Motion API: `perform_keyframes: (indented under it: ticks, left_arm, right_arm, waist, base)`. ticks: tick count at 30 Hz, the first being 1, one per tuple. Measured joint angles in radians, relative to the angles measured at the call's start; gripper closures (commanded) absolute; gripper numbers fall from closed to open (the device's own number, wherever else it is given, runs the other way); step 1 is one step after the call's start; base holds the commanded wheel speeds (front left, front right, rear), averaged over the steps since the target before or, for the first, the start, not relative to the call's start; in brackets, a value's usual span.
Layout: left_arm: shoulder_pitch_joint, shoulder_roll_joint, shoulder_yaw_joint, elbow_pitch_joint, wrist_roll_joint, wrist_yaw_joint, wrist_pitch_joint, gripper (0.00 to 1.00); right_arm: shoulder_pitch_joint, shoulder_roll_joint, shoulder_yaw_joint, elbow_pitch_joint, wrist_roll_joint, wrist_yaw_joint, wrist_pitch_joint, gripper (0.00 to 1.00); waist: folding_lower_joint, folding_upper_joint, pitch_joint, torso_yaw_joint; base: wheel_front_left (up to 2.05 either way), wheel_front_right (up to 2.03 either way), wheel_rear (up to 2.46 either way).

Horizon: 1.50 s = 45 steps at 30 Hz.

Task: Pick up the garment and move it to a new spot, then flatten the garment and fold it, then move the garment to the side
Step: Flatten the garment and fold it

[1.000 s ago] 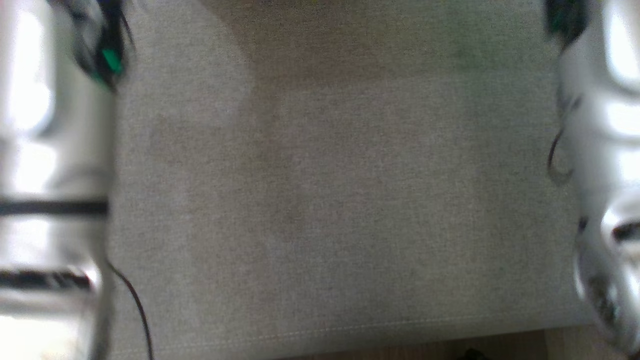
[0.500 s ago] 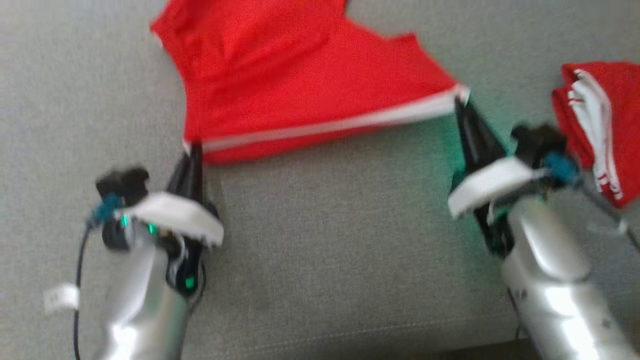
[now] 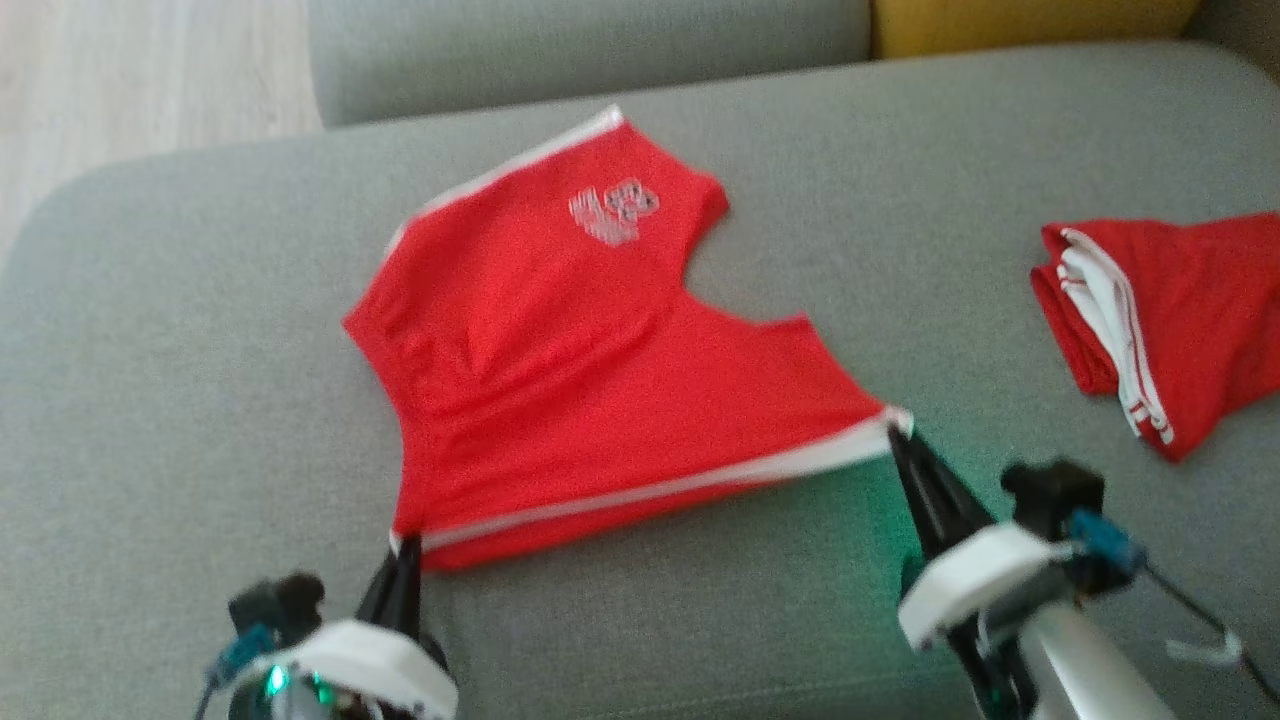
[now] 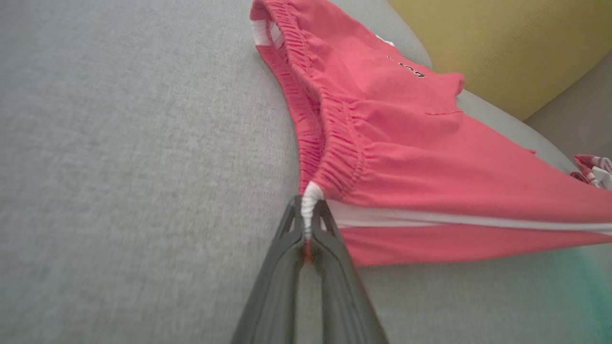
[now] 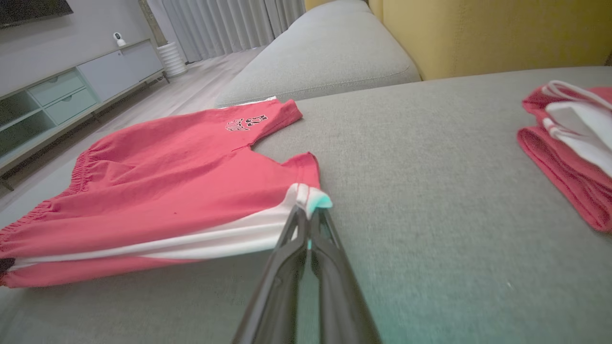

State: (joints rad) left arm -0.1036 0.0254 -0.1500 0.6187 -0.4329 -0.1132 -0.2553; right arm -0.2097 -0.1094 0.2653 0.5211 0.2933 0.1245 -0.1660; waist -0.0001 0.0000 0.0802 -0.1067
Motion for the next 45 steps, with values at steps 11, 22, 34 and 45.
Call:
perform_keyframes:
  ticks: [11, 22, 34, 45]
  left_arm:
    - [0.079, 0.001, -0.069, -0.126, -0.018, 0.026, 0.0, 1.0]
    - [-0.234, 0.003, -0.157, -0.121, -0.092, 0.054, 0.0, 1.0]
    - [-0.501, 0.002, -0.259, -0.078, -0.259, 0.111, 0.0, 1.0]
    - [-0.632, 0.001, -0.375, -0.08, -0.357, 0.123, 0.0, 1.0]
  right_arm:
    - [0.142, -0.03, -0.089, -0.218, 0.009, 0.002, 0.087, 1.0]
    - [-0.282, -0.03, -0.144, -0.068, -0.081, 0.003, 0.112, 1.0]
    - [-0.702, -0.058, -0.137, 0.296, -0.237, 0.003, 0.066, 1.0]
    - [-0.886, -0.064, -0.218, 0.498, -0.4, 0.003, 0.045, 1.0]
  waist:
    - [0.0, 0.0, -0.022, 0.07]
    - [0.0, 0.0, 0.115, 0.195]
    - [0.0002, 0.0, 0.279, 0.33]
    - [0.0003, -0.0001, 0.392, 0.391]
  base:
    - [0.0, 0.0, 0.0]
    - [0.0, 0.0, 0.0]
    - [0.0, 0.0, 0.0]
    - [0.0, 0.0, 0.0]
